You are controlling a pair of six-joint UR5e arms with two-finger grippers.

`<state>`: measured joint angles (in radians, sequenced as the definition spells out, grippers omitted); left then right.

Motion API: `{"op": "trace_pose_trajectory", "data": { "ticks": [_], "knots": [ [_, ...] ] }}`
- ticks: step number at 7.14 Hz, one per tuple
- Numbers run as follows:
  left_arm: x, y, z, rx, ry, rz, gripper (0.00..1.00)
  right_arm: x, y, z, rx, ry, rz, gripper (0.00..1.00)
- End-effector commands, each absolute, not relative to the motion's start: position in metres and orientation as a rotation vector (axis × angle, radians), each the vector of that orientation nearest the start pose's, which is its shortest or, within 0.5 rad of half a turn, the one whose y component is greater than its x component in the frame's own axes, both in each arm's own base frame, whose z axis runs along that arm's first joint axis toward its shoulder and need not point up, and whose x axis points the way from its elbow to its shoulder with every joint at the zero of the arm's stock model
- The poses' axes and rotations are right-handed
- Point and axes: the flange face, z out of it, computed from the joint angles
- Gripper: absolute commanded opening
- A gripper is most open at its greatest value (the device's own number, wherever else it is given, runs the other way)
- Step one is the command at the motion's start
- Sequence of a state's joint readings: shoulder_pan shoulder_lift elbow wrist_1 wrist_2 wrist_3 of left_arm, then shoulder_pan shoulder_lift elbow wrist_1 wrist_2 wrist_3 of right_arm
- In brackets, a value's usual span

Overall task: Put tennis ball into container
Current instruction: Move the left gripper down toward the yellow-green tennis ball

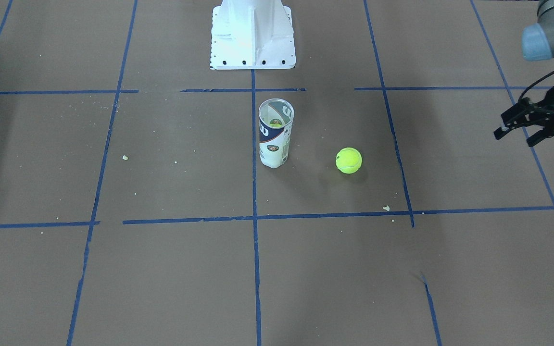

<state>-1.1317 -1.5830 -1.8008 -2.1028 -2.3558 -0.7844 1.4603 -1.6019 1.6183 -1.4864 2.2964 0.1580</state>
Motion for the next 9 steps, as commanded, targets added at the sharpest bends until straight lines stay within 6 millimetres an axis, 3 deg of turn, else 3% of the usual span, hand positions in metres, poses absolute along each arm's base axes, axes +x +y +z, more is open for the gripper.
{"op": "trace_pose_trajectory", "data": {
  "ticks": [1, 2, 3, 4, 5, 9],
  "knots": [
    [0.288, -0.448, 0.411, 0.108, 1.019, -0.174, 1.00, 0.013, -0.490, 0.645, -0.001, -0.731, 0.009, 1.00],
    [0.326, -0.457, 0.372, 0.073, 0.992, -0.228, 1.00, 0.013, -0.490, 0.645, -0.001, -0.731, 0.009, 1.00],
    [0.361, -0.472, 0.315, 0.029, 0.931, -0.234, 1.00, 0.013, -0.490, 0.645, -0.001, -0.731, 0.009, 1.00],
    [0.398, -0.470, 0.287, 0.062, 0.868, -0.227, 1.00, 0.013, -0.490, 0.645, -0.001, -0.731, 0.009, 1.00],
    [0.421, -0.455, 0.289, 0.093, 0.842, -0.211, 1.00, 0.013, -0.490, 0.645, -0.001, -0.731, 0.009, 1.00],
    [0.440, -0.458, 0.312, 0.079, 0.818, -0.198, 1.00, 0.013, -0.490, 0.645, -0.001, -0.731, 0.009, 1.00]
  ]
}}
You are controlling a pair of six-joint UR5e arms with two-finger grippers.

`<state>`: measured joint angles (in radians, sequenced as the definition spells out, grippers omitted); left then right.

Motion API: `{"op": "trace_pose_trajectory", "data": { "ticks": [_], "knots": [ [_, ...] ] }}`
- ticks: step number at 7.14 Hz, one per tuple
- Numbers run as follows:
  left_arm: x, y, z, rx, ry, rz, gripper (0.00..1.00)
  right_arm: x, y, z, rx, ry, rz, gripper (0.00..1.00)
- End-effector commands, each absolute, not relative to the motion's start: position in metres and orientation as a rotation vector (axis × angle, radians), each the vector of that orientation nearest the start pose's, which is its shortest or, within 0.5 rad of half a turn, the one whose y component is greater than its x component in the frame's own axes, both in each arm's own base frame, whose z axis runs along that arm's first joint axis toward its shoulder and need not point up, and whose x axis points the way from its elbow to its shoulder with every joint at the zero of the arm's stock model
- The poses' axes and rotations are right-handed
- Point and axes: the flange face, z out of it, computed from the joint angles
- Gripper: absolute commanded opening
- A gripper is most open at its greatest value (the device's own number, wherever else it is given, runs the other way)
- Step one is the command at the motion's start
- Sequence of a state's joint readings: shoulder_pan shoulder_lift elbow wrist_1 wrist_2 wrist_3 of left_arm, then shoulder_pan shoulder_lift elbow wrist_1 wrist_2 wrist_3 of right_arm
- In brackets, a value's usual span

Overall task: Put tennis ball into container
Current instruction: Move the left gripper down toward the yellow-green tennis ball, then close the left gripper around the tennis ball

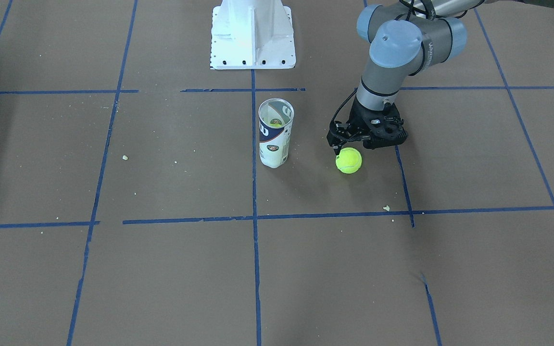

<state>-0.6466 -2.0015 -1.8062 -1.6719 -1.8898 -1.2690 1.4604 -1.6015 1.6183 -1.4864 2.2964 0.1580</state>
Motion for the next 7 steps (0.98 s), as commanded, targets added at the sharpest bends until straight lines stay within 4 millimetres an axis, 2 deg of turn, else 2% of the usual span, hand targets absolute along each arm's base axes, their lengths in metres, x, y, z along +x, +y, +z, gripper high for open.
{"op": "trace_pose_trajectory", "data": {
  "ticks": [1, 2, 3, 6, 7],
  "knots": [
    [0.451, -0.462, 0.327, 0.081, 0.826, -0.191, 1.00, 0.013, -0.490, 0.645, -0.001, -0.731, 0.009, 1.00],
    [0.459, -0.466, 0.337, 0.083, 0.835, -0.190, 1.00, 0.013, -0.490, 0.645, -0.002, -0.731, 0.007, 1.00],
    [0.468, -0.461, 0.346, 0.069, 0.822, -0.182, 1.00, 0.013, -0.490, 0.645, -0.001, -0.731, 0.009, 1.00],
    [0.485, -0.449, 0.358, 0.047, 0.806, -0.155, 1.00, 0.013, -0.490, 0.645, -0.001, -0.731, 0.009, 1.00],
    [0.487, -0.449, 0.355, 0.050, 0.809, -0.148, 0.99, 0.013, -0.490, 0.645, -0.001, -0.731, 0.009, 1.00]
  ]
}}
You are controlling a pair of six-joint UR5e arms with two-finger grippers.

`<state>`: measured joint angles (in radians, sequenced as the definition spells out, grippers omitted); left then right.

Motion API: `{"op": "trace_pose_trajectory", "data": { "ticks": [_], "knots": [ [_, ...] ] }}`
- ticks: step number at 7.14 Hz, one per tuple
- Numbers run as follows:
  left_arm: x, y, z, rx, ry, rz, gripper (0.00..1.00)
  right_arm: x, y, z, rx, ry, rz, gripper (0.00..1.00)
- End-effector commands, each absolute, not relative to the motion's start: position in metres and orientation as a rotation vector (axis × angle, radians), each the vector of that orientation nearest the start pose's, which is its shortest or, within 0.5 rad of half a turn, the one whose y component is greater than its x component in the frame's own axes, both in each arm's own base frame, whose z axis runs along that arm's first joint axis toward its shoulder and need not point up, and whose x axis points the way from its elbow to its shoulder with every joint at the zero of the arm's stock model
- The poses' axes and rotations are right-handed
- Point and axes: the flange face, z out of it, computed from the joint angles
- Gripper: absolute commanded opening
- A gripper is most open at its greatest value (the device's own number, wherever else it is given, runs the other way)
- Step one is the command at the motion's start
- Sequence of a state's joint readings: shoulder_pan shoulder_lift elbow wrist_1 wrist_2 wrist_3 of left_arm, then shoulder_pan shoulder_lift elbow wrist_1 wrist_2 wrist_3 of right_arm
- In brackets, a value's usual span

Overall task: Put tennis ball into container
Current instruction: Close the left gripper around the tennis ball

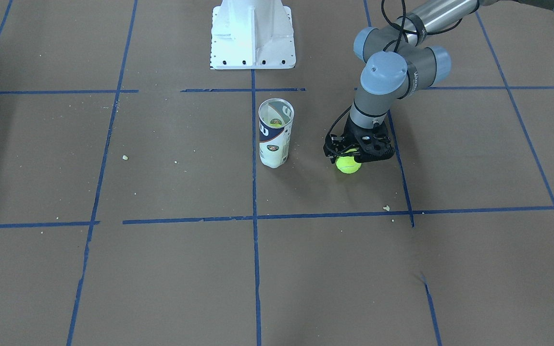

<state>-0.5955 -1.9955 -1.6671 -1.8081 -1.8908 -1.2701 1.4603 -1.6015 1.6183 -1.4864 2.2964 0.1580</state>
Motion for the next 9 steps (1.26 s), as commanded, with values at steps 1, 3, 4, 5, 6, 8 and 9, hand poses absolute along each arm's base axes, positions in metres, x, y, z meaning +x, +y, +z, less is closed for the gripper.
{"op": "trace_pose_trajectory", "data": {
  "ticks": [1, 3, 4, 5, 6, 8, 9],
  "knots": [
    [0.488, -0.449, 0.354, 0.052, 0.811, -0.143, 0.97, 0.013, -0.490, 0.645, -0.002, -0.731, 0.007, 1.00],
    [0.488, -0.449, 0.351, 0.062, 0.826, -0.142, 0.97, 0.013, -0.490, 0.645, -0.001, -0.731, 0.009, 1.00],
    [0.488, -0.449, 0.352, 0.062, 0.824, -0.143, 0.97, 0.013, -0.490, 0.645, -0.001, -0.731, 0.009, 1.00],
    [0.487, -0.450, 0.352, 0.078, 0.818, -0.150, 0.96, 0.013, -0.490, 0.645, -0.001, -0.731, 0.009, 1.00],
    [0.486, -0.455, 0.351, 0.116, 0.805, -0.168, 0.96, 0.013, -0.490, 0.645, -0.001, -0.731, 0.009, 1.00],
    [0.484, -0.458, 0.354, 0.150, 0.785, -0.189, 0.96, 0.013, -0.490, 0.645, -0.001, -0.731, 0.009, 1.00],
    [0.484, -0.459, 0.353, 0.154, 0.784, -0.192, 0.93, 0.013, -0.490, 0.645, -0.001, -0.731, 0.009, 1.00]
  ]
}}
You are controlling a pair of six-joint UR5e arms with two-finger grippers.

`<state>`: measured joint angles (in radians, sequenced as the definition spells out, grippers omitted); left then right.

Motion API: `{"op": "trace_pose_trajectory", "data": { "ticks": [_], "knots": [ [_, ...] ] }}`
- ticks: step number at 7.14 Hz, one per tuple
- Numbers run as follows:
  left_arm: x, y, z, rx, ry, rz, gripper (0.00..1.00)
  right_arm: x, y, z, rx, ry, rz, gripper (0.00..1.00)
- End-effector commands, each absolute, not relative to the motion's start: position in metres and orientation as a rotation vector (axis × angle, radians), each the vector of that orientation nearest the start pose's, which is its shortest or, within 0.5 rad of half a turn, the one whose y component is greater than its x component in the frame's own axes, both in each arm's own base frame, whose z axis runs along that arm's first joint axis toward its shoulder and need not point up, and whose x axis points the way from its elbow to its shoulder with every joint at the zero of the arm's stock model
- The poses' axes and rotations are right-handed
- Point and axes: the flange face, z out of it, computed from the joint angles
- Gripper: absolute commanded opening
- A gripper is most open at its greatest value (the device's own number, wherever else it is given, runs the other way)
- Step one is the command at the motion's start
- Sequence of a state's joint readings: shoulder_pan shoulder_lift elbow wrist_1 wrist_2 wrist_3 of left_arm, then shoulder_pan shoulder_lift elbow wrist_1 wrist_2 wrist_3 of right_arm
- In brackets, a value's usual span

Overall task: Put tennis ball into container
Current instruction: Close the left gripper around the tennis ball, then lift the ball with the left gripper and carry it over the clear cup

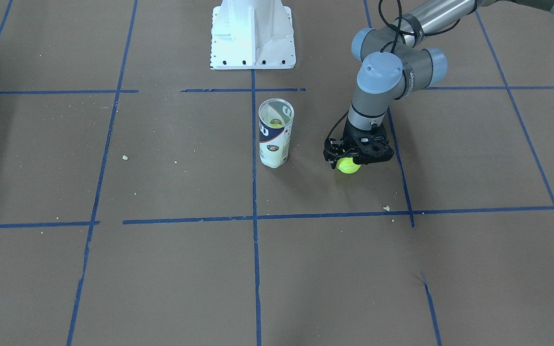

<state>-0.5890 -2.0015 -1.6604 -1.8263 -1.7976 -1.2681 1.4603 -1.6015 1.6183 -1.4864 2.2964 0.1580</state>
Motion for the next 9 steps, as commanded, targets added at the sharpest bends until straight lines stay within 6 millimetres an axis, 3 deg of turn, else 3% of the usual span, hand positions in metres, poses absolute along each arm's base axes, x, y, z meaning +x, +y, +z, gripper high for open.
{"op": "trace_pose_trajectory", "data": {
  "ticks": [1, 2, 3, 4, 6, 7, 9],
  "knots": [
    [0.484, -0.459, 0.352, 0.155, 0.785, -0.195, 0.75, 0.013, -0.490, 0.645, -0.001, -0.731, 0.009, 1.00],
    [0.484, -0.459, 0.354, 0.154, 0.783, -0.196, 0.47, 0.013, -0.490, 0.645, -0.001, -0.731, 0.009, 1.00],
    [0.482, -0.458, 0.349, 0.150, 0.793, -0.210, 0.04, 0.013, -0.490, 0.645, -0.001, -0.731, 0.009, 1.00],
    [0.475, -0.454, 0.334, 0.145, 0.819, -0.229, 0.00, 0.013, -0.490, 0.645, -0.001, -0.731, 0.009, 1.00],
    [0.411, -0.442, 0.254, 0.072, 0.856, -0.341, 0.00, 0.013, -0.490, 0.645, -0.001, -0.731, 0.009, 1.00],
    [0.386, -0.450, 0.214, -0.040, 0.895, -0.407, 0.00, 0.013, -0.490, 0.645, -0.003, -0.731, 0.009, 1.00],
    [0.388, -0.448, 0.132, -0.176, 0.901, -0.613, 0.00, 0.013, -0.490, 0.645, -0.002, -0.731, 0.007, 1.00]
  ]
}}
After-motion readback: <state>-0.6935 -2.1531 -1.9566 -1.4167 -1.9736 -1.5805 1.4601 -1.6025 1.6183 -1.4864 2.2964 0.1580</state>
